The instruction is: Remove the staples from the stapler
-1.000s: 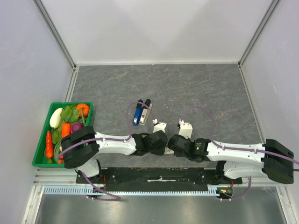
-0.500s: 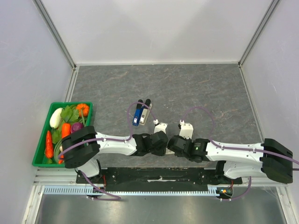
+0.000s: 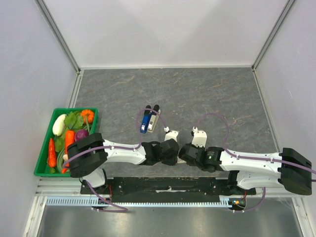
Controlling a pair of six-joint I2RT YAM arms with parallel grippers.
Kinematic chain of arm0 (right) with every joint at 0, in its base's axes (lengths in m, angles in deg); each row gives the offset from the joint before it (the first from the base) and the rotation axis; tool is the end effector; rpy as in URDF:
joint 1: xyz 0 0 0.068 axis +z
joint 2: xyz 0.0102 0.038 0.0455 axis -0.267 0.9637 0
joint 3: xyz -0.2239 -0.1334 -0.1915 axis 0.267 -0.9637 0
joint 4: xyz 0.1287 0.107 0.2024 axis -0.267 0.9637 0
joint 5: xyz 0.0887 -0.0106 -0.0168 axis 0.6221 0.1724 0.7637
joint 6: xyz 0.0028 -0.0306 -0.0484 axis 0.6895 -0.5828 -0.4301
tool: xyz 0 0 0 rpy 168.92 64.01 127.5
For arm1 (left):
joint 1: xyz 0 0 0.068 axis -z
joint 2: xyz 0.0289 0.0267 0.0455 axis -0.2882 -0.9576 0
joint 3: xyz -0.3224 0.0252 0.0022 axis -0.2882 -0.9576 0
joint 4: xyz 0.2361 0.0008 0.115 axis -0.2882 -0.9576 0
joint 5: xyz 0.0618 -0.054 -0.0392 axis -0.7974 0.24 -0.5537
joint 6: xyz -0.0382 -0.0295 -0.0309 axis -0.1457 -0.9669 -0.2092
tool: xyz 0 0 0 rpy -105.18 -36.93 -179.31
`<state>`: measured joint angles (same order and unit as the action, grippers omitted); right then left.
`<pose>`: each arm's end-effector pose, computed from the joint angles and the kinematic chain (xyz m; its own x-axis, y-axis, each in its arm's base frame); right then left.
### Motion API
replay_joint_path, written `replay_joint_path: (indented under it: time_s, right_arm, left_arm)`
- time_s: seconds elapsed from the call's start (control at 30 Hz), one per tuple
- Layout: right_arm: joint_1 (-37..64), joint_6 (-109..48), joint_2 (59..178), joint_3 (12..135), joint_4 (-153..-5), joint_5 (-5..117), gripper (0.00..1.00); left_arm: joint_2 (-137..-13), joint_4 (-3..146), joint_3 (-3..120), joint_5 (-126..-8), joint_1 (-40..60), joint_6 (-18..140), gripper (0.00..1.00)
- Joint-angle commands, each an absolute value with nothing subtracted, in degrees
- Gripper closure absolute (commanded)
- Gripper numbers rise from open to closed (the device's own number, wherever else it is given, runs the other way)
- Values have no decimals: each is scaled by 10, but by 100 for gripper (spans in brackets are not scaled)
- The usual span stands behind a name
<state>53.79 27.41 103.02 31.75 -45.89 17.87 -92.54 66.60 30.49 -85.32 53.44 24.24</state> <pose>0.0814 0.1572 0.2228 -0.8007 0.0937 -0.5918 -0.0180 0.9835 0.1800 0.1130 -0.2931 0.1939 -0.8415 0.1703 -0.5127 0.3958 0.8403 -0.3705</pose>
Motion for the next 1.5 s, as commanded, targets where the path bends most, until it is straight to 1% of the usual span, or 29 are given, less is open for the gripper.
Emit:
replay_joint_path:
  time_s: [0.0,0.1,0.27,0.43,0.5,0.57,0.7,1.0,1.47]
  right_arm:
    - [542,295,1035,304,-454,166,77]
    - [542,297,1033,297,-457,166,76]
    - [542,296,1031,288,-458,166,75]
    - [542,293,1032,287,-464,168,75]
    - [542,292,1032,285,-468,172,75]
    - [541,292,1031,284,-472,175,75]
    - [542,291,1027,279,-479,179,75]
    - [542,290,1016,271,-486,182,75]
    - [542,282,1012,271,-503,194,75]
  left_arm:
    - [-950,589,291,-841,544,234,74]
    - [-925,570,294,-850,544,237,72]
    - [-883,536,295,-869,544,244,63]
    - [-851,546,297,-853,544,246,47]
    - [-848,567,298,-840,545,249,42]
    - [-849,581,302,-829,545,251,39]
    - [-861,611,308,-812,545,256,38]
    - [-874,631,328,-812,547,262,38]
    - [-956,634,382,-829,547,271,38]
